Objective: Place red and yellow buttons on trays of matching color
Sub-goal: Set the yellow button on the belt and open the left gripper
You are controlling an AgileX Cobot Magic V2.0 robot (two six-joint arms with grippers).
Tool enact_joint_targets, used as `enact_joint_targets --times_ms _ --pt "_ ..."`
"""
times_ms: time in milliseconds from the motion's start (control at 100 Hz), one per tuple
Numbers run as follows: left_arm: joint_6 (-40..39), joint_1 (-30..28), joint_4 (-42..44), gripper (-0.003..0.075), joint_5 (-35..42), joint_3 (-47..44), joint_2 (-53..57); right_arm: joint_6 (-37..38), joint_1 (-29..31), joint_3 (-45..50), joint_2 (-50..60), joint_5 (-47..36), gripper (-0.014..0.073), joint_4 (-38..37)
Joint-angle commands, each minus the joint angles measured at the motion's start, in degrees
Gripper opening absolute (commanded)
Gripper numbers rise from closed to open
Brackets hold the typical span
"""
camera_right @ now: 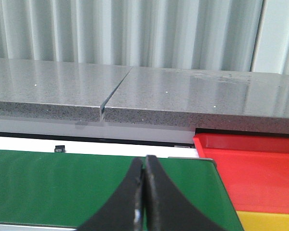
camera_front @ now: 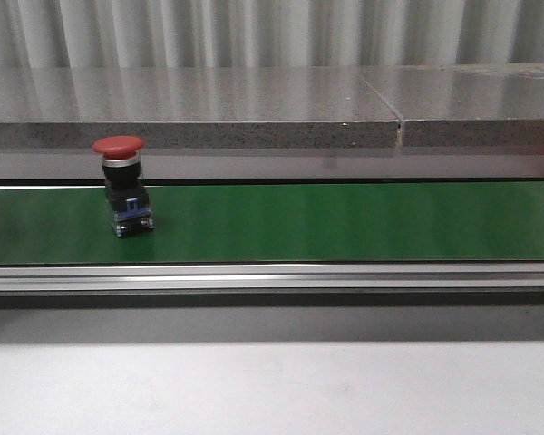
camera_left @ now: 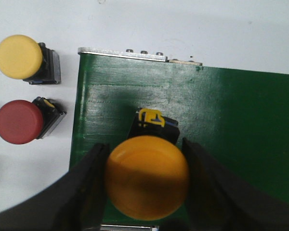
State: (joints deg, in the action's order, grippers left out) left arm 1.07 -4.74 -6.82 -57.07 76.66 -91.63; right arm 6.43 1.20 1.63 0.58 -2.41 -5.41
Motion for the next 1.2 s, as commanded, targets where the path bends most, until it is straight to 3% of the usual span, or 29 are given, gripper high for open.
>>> enact_joint_targets --times_ms 0,520,590,710,780,1080,1190 --pt "-0.08 0.57 0.7 0.0185 3.53 -0.15 2.77 -0.3 0.12 -0.3 0.88 -4.44 -0.0057 -0.37" --pt "-0.08 0.57 3.02 0.0204 0.1 -1.58 -1.25 -0.3 0.12 -0.3 0.88 -4.44 -0.0057 -0.37" --pt "-0.08 0.57 2.65 0.0277 0.22 -1.46 -1.25 -0.3 0.12 -0.3 0.88 -4.44 -0.0057 -0.37" --pt "1.18 0.57 0.77 0.0476 1.68 -1.46 -1.12 -0.3 0.12 -0.3 0.88 -4.44 -0.0057 -0.37" --pt "1.39 0.57 -0.99 0.0527 3.14 -1.46 -0.22 -0.3 0.12 -0.3 0.88 -4.44 -0.0057 -0.37" --pt "2.63 4.82 -2.29 0.0523 7.64 -1.59 8.14 -0.3 0.12 -0.3 0.88 -4.44 -0.0057 -0.37" --pt "2.63 7.18 -2.29 0.0457 11.79 -3.31 12.38 -0.3 0.12 -0.3 0.88 -4.44 -0.0057 -0.37"
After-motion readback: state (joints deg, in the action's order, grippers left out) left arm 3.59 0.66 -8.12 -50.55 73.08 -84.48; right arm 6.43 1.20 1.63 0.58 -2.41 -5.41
